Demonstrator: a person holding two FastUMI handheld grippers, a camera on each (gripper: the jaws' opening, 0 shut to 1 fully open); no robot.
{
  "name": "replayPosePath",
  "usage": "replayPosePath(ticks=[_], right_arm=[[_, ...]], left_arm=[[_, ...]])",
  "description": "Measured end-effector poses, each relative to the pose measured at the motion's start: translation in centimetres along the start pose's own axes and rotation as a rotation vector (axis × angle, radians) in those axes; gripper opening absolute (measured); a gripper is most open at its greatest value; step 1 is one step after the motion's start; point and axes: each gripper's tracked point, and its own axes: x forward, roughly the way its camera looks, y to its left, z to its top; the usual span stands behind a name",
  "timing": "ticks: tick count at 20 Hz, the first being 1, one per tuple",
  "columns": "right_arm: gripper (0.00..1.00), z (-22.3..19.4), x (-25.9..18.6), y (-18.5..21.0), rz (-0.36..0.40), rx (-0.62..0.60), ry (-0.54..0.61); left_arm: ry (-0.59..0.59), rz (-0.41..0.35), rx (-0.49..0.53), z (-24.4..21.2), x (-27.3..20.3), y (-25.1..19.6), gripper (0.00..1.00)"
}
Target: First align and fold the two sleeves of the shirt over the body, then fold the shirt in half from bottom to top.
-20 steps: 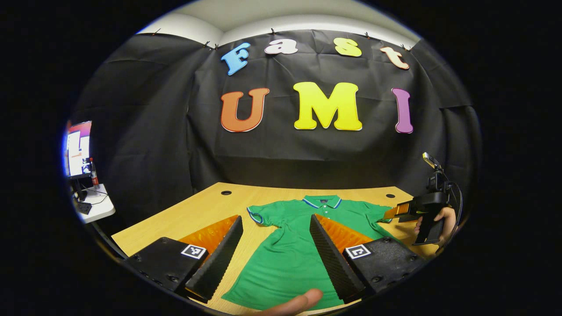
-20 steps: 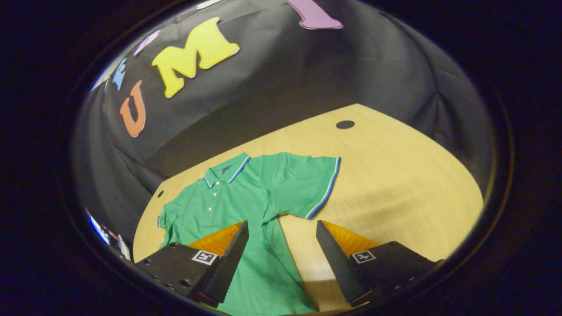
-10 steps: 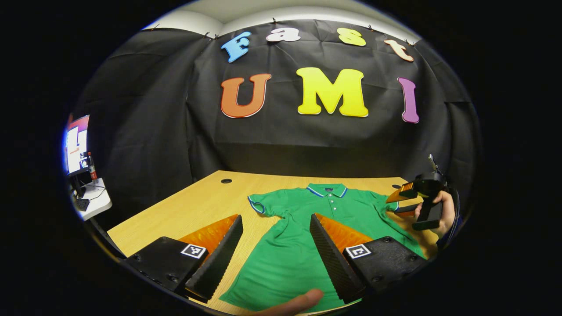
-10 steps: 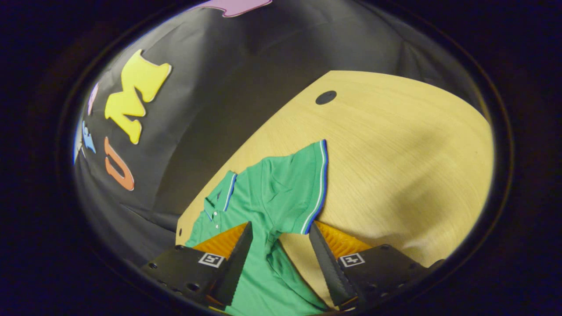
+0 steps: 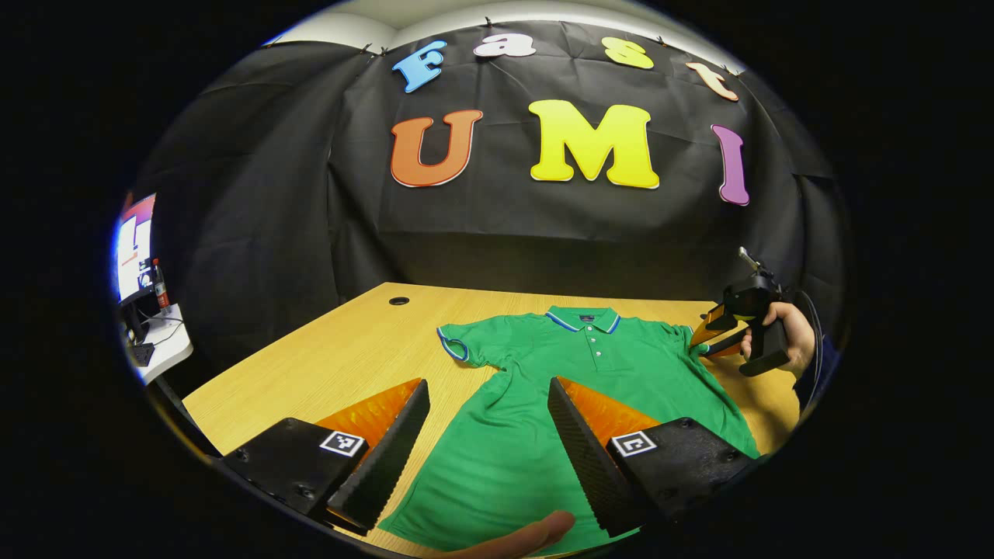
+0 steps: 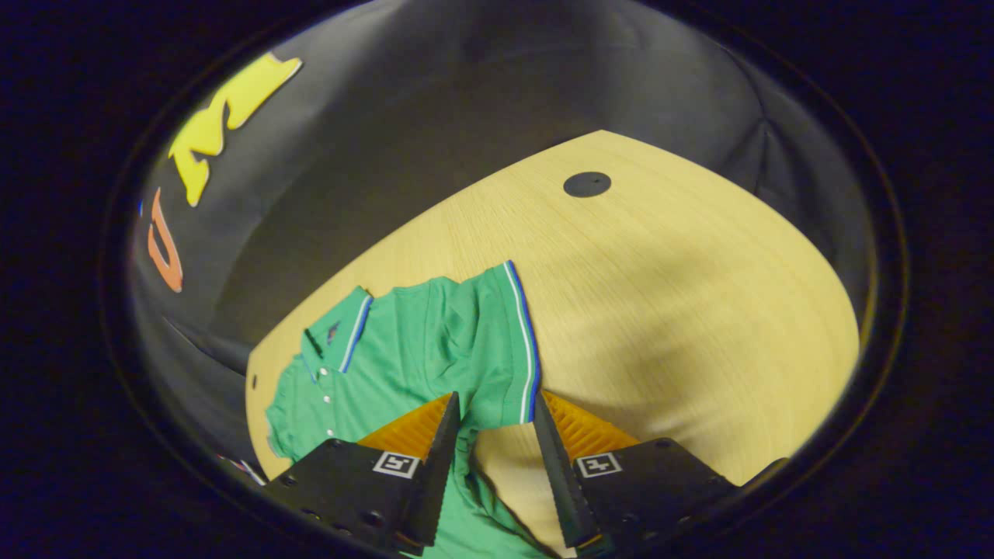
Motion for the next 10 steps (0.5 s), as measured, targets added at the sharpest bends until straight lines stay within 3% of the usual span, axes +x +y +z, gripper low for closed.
replayPosePath(ticks=[2,3,8,10], right_arm=[[0.48,0.5,0.2,-0.1,-0.038,-0.016,0.007],[0.47,0.7,0.4,-0.6,-0.056,-0.011,0.007],[0.02,1.1,0.5,-0.9,-0.002,-0.029,0.001],[0.0,1.3,-0.1,-0.7,0.029,-0.063,-0.011]], left_arm=[[0.001,0.002,0.002,0.0,0.0,0.1,1.0],[0.003,0.004,0.003,0.0,0.0,0.1,0.99],[-0.012,0.01,0.012,0.3,-0.1,0.4,1.0],[-0.012,0.015,0.013,0.4,-0.1,0.6,0.99]])
